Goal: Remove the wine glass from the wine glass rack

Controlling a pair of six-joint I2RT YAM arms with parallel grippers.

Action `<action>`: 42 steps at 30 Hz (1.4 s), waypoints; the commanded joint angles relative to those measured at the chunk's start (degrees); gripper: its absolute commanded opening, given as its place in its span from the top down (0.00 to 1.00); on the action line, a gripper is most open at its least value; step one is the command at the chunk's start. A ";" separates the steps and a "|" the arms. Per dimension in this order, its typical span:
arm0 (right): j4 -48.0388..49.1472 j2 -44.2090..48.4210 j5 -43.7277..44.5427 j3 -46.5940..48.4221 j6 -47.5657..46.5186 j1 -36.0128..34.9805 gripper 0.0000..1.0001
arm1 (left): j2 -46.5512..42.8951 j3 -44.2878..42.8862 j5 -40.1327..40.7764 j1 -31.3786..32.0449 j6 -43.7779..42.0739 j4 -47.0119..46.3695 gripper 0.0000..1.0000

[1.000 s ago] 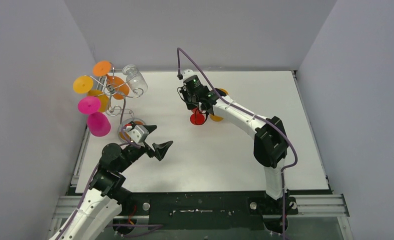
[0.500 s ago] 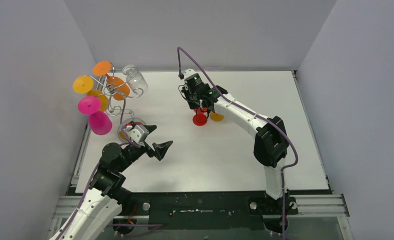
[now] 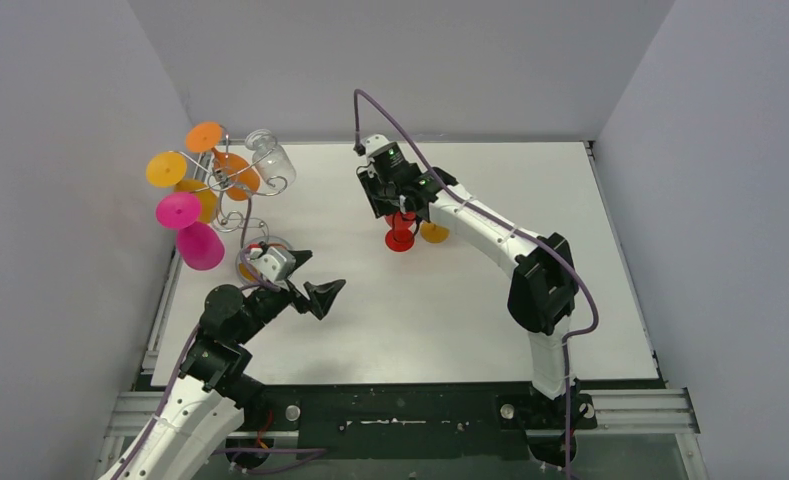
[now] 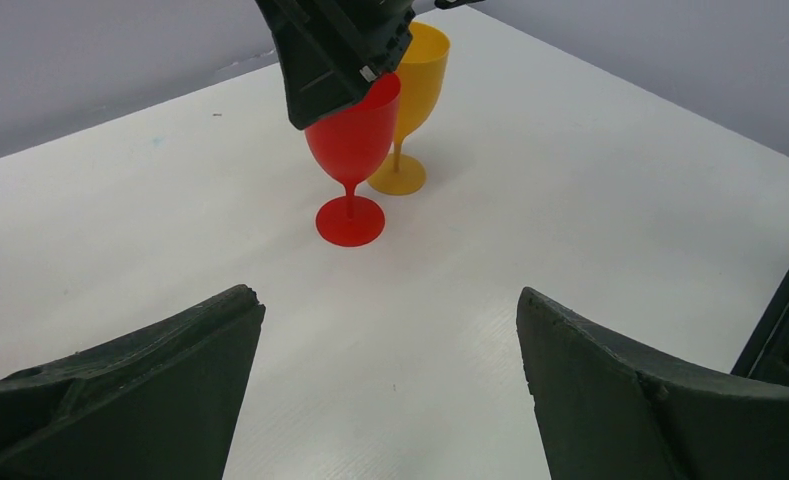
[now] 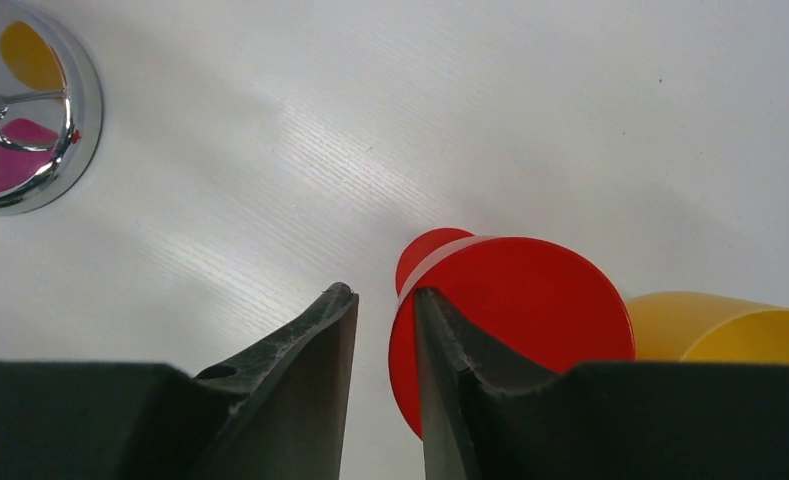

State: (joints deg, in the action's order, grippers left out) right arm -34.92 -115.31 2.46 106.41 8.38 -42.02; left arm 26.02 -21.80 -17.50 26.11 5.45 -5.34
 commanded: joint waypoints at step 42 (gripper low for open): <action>28.15 37.37 -13.25 -38.31 7.07 0.66 0.29 | 7.48 14.70 56.86 0.08 45.60 0.71 0.02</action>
State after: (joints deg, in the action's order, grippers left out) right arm -9.43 -80.44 -13.93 68.95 17.04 -41.91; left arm 31.11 -7.73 32.27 26.15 47.44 3.92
